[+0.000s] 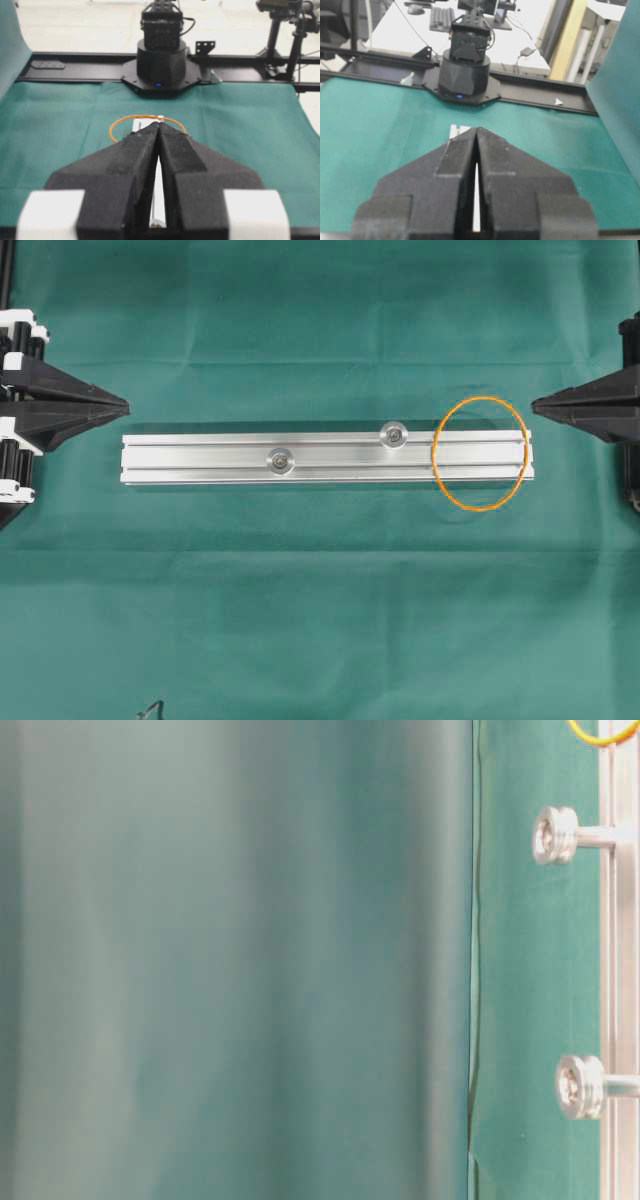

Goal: Hook the rubber onto the shaft.

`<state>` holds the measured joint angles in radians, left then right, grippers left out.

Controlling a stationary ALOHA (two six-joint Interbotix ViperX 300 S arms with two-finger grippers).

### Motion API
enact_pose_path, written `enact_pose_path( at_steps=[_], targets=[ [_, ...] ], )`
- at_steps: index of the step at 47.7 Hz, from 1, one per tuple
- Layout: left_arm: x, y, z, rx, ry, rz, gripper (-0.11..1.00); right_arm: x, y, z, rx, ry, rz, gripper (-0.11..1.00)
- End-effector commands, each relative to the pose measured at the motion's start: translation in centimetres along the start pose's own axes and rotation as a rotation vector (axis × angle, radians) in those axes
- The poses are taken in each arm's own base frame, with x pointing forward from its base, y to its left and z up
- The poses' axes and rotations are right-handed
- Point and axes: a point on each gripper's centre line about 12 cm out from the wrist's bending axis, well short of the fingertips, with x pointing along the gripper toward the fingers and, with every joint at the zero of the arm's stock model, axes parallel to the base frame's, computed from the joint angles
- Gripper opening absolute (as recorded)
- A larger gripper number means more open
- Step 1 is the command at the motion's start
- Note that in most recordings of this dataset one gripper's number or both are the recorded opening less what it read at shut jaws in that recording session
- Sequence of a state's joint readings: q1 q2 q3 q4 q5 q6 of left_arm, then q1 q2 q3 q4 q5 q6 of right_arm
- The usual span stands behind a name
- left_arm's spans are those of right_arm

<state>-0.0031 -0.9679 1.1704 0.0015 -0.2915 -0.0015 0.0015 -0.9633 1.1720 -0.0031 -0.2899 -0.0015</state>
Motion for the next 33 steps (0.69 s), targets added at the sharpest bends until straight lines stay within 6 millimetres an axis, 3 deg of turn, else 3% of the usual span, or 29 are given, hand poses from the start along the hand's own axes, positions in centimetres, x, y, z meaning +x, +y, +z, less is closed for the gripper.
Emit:
enact_pose_path(
  at_steps=[1, 22, 33],
  targets=[
    [0.4, 0.1, 0.7, 0.027, 0.012, 0.000, 0.00, 0.4, -0.1, 0.5, 0.006, -0.008, -0.007, 0.03],
    [0.5, 0.1, 1.0, 0.028, 0.109, 0.001, 0.00, 0.7, -0.2, 0.8, 0.015, 0.163, -0.009, 0.03],
    [0.3, 0.2, 0.0, 0.024, 0.311, 0.006, 0.00, 0.7, -0.1, -0.3, 0.016, 0.446, -0.009, 0.03]
  ],
)
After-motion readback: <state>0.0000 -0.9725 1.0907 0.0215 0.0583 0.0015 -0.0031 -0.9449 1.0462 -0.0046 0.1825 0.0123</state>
